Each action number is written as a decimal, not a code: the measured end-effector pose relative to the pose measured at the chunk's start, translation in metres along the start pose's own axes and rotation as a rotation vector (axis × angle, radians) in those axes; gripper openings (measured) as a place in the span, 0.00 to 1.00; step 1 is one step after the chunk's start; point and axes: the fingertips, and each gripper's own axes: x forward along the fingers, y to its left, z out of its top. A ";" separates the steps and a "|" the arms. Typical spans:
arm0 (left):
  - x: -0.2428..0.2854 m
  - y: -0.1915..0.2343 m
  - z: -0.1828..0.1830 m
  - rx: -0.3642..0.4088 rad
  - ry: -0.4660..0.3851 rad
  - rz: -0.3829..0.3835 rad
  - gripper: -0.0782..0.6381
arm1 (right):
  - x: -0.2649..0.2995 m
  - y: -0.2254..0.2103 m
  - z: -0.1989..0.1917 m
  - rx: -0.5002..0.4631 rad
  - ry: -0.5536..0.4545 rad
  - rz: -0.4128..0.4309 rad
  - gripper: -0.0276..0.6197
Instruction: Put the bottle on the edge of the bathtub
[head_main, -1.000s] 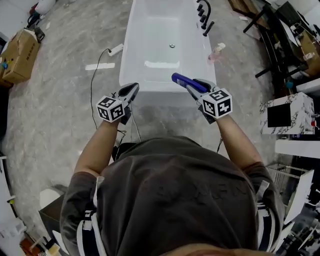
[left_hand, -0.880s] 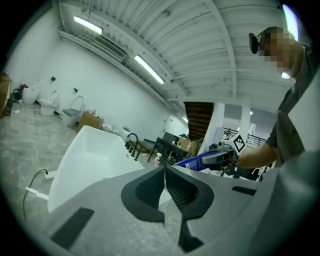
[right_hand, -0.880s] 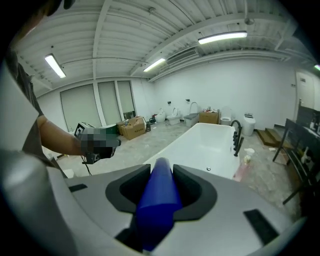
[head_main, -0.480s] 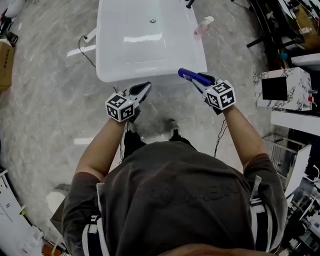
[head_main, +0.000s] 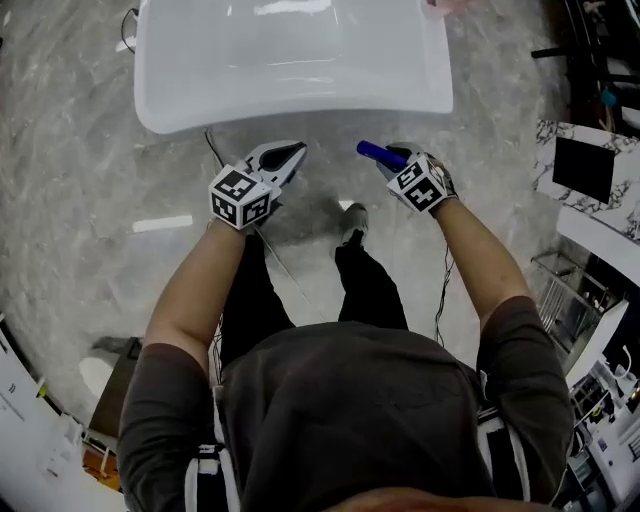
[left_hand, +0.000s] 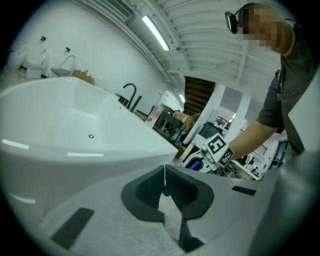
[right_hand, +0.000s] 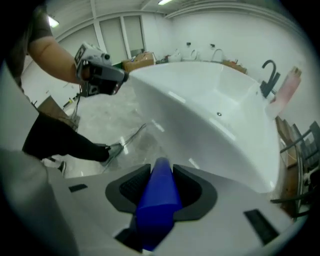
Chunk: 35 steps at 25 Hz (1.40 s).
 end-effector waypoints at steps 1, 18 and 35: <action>0.011 0.012 -0.023 -0.020 0.008 0.015 0.12 | 0.031 0.001 -0.018 -0.030 0.036 0.007 0.25; 0.110 0.127 -0.251 -0.098 0.129 0.047 0.12 | 0.371 -0.029 -0.185 -0.166 0.317 -0.005 0.25; 0.119 0.145 -0.271 -0.131 0.144 0.033 0.12 | 0.422 -0.032 -0.193 -0.193 0.364 -0.023 0.27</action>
